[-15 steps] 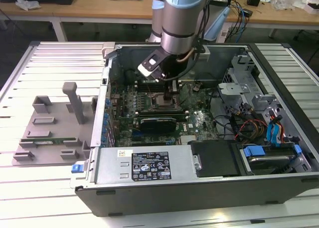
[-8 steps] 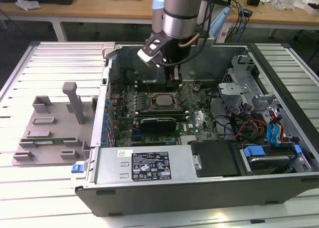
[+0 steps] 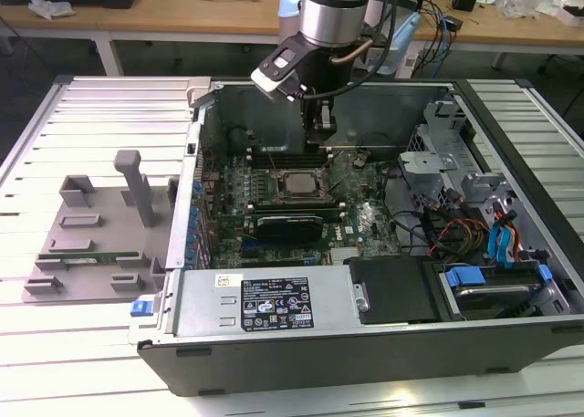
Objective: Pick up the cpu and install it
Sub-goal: 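Place the cpu into insertion slot, then close the cpu cover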
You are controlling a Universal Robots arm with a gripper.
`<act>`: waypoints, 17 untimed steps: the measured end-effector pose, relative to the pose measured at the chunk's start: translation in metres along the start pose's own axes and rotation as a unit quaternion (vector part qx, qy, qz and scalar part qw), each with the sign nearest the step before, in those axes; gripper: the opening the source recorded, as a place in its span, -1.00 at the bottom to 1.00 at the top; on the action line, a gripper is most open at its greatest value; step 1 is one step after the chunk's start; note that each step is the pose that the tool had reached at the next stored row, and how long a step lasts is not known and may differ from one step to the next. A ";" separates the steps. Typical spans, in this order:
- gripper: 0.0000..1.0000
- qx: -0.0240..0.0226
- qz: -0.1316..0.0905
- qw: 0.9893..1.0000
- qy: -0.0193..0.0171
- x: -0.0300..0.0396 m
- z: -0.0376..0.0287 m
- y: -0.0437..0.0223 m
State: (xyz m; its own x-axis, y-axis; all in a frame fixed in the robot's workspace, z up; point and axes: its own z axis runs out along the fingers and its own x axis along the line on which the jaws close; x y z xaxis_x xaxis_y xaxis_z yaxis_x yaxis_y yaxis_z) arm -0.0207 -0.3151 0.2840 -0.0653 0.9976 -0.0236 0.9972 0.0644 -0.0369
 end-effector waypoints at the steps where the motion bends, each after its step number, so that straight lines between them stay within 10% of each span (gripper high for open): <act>1: -0.79 0.000 0.000 1.000 0.000 0.0000 0.0000 0.0000; 7: -0.79 0.000 0.000 1.000 0.000 -0.0002 -0.0001 0.0017; 17: -0.79 0.001 0.000 1.000 0.000 -0.0029 -0.0013 0.0436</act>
State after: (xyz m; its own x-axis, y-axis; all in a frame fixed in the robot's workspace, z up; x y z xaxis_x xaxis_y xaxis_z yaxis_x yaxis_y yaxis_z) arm 0.0230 -0.3151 0.2837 -0.0654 0.9976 -0.0234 0.9972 0.0645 -0.0391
